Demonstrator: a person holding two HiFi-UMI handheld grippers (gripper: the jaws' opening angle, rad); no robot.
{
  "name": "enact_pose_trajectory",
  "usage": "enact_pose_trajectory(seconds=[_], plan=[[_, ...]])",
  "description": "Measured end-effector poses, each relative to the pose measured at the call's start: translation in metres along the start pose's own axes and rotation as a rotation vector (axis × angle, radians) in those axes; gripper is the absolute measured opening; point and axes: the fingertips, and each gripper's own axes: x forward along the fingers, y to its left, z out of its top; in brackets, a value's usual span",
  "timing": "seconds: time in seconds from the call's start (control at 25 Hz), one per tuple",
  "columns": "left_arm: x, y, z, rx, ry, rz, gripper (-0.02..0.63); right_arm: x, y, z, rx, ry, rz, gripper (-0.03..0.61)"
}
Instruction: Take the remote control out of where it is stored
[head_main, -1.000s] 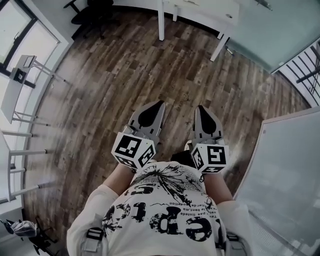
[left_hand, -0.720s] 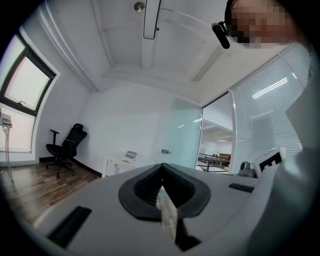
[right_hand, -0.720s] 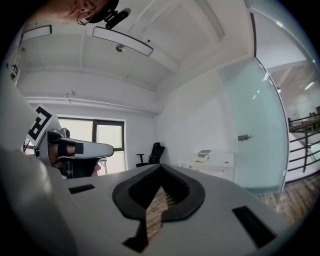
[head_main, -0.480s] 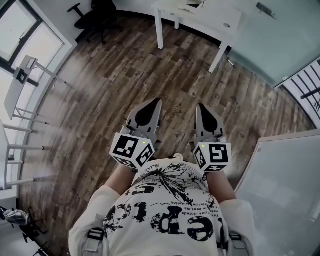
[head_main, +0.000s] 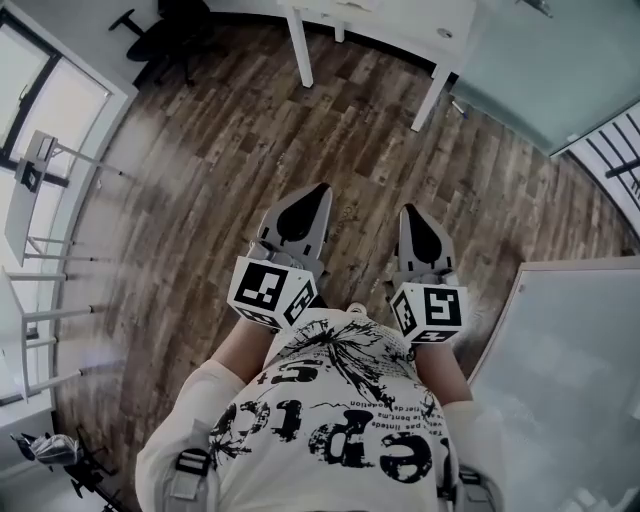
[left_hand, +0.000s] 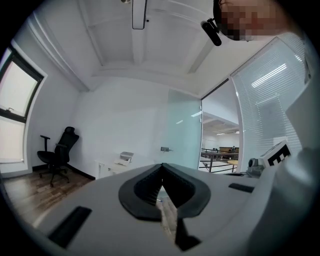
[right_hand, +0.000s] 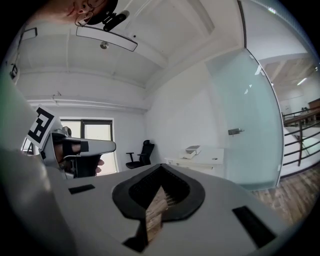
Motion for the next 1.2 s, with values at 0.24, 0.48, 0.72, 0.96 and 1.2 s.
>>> enact_pose_trajectory(seconds=[0.24, 0.48, 0.72, 0.96, 1.2], plan=[[0.064, 0.059, 0.014, -0.035, 0.008, -0.116, 0.008, 0.067, -0.011, 0.013, -0.008, -0.012, -0.115, -0.006], [0.118, 0.123, 0.04, -0.087, -0.005, -0.207, 0.008, 0.143, 0.003, 0.051, -0.085, -0.085, -0.185, -0.006], [0.149, 0.201, 0.048, -0.07, 0.026, -0.253, 0.008, 0.226, 0.033, 0.064, -0.072, -0.104, -0.207, -0.006], [0.165, 0.268, 0.053, -0.049, 0.038, -0.239, 0.008, 0.288, 0.051, 0.061, 0.008, -0.092, -0.209, -0.006], [0.172, 0.316, 0.046, -0.093, 0.045, -0.202, 0.008, 0.333, 0.061, 0.054, -0.016, -0.034, -0.19, -0.006]])
